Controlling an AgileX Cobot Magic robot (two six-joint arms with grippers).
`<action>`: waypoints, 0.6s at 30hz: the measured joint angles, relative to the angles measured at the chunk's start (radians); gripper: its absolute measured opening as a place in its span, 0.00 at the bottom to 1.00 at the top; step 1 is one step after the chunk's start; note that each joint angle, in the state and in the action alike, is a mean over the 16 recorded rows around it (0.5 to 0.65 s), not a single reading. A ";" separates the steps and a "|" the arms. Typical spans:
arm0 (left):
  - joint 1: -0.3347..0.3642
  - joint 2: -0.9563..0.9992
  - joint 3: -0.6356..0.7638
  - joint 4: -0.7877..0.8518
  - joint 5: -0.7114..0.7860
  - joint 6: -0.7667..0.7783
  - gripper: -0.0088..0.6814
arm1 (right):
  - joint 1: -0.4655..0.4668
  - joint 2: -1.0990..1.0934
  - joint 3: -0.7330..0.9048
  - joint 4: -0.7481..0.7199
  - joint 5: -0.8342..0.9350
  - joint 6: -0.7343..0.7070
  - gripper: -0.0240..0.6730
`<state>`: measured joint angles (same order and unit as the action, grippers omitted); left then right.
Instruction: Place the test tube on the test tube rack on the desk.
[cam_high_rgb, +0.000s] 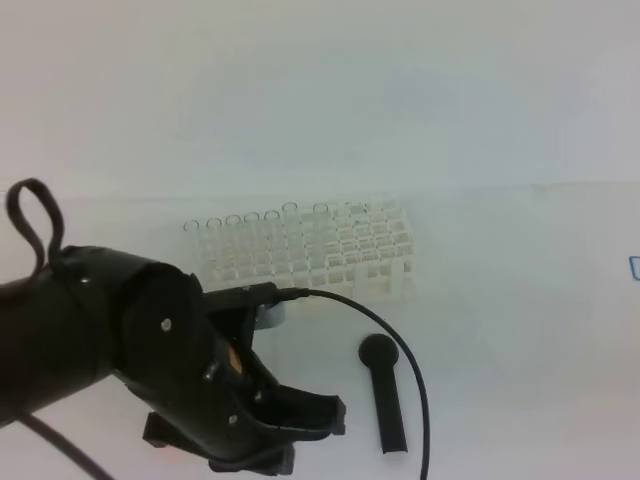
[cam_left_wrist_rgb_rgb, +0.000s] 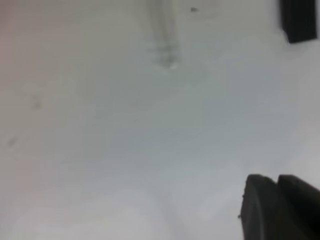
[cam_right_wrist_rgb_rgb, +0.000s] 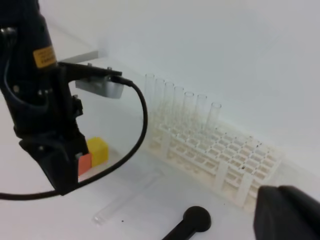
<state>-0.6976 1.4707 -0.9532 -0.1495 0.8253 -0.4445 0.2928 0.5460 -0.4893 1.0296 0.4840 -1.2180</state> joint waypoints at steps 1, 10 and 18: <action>0.000 0.008 -0.003 0.017 -0.003 -0.012 0.12 | 0.000 0.000 0.000 0.000 0.000 0.000 0.03; 0.000 0.117 -0.062 0.134 -0.017 -0.118 0.34 | 0.000 0.000 0.000 0.000 0.000 0.000 0.03; 0.000 0.218 -0.124 0.151 -0.016 -0.143 0.41 | 0.000 0.000 0.000 0.000 0.001 0.000 0.03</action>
<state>-0.6976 1.6888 -1.0773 0.0016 0.8092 -0.5870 0.2928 0.5460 -0.4893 1.0291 0.4852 -1.2180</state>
